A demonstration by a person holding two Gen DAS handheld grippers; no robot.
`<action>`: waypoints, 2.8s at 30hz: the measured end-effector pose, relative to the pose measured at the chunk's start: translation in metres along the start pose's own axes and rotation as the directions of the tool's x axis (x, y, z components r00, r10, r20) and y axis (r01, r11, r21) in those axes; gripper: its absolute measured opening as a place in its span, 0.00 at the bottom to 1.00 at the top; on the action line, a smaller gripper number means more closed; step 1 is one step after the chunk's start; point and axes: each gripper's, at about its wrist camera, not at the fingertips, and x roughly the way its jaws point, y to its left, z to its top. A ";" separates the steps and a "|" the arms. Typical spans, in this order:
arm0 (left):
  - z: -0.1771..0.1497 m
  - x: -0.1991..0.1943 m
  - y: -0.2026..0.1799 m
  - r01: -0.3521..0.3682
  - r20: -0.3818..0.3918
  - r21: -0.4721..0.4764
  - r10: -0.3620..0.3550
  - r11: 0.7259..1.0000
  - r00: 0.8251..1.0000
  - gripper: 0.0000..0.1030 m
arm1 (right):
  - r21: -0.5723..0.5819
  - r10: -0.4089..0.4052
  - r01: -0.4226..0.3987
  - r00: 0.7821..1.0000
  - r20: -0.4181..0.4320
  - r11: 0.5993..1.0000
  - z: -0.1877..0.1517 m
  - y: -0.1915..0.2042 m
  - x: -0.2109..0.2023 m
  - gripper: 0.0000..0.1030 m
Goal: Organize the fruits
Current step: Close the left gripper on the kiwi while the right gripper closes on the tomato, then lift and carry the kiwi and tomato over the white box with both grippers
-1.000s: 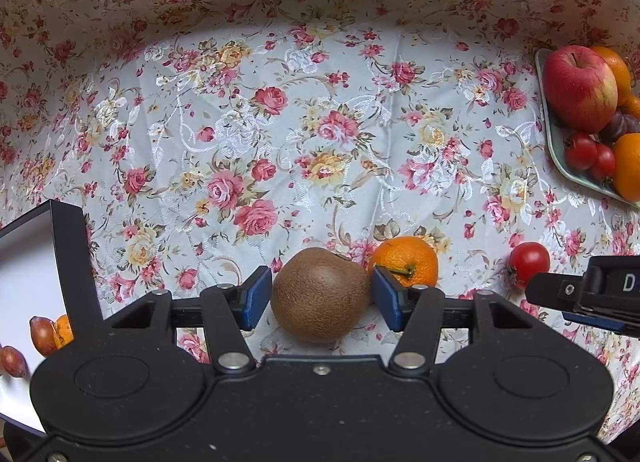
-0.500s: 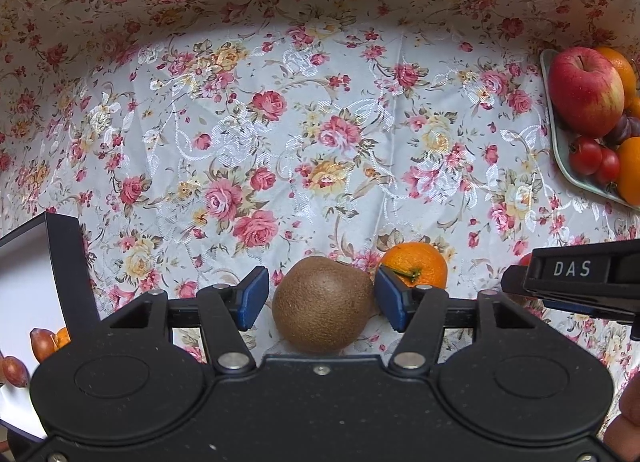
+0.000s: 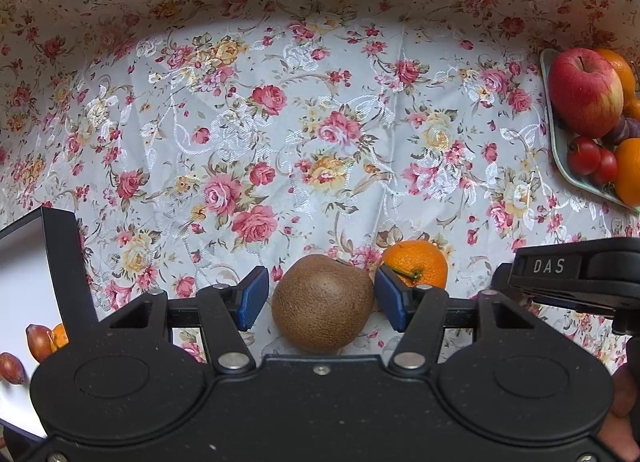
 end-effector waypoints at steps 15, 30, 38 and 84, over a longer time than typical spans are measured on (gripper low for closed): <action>-0.008 0.026 -0.013 -0.042 -0.064 0.040 0.044 0.998 0.997 0.61 | 0.036 0.054 -0.054 0.999 0.003 0.998 0.001 -0.018 -0.027 0.35; -0.014 0.016 -0.012 -0.035 -0.036 0.030 0.036 0.999 0.999 0.60 | 0.039 0.065 -0.065 0.998 0.005 0.997 -0.003 -0.021 -0.039 0.35; -0.027 -0.007 -0.011 -0.027 0.000 0.019 0.027 0.999 1.000 0.60 | 0.040 0.068 -0.068 0.998 -0.007 0.997 -0.015 -0.028 -0.043 0.35; -0.064 -0.073 0.155 -0.094 0.140 -0.316 0.145 0.944 0.979 0.60 | -0.124 0.062 -0.058 0.998 0.026 0.991 -0.105 0.065 -0.036 0.35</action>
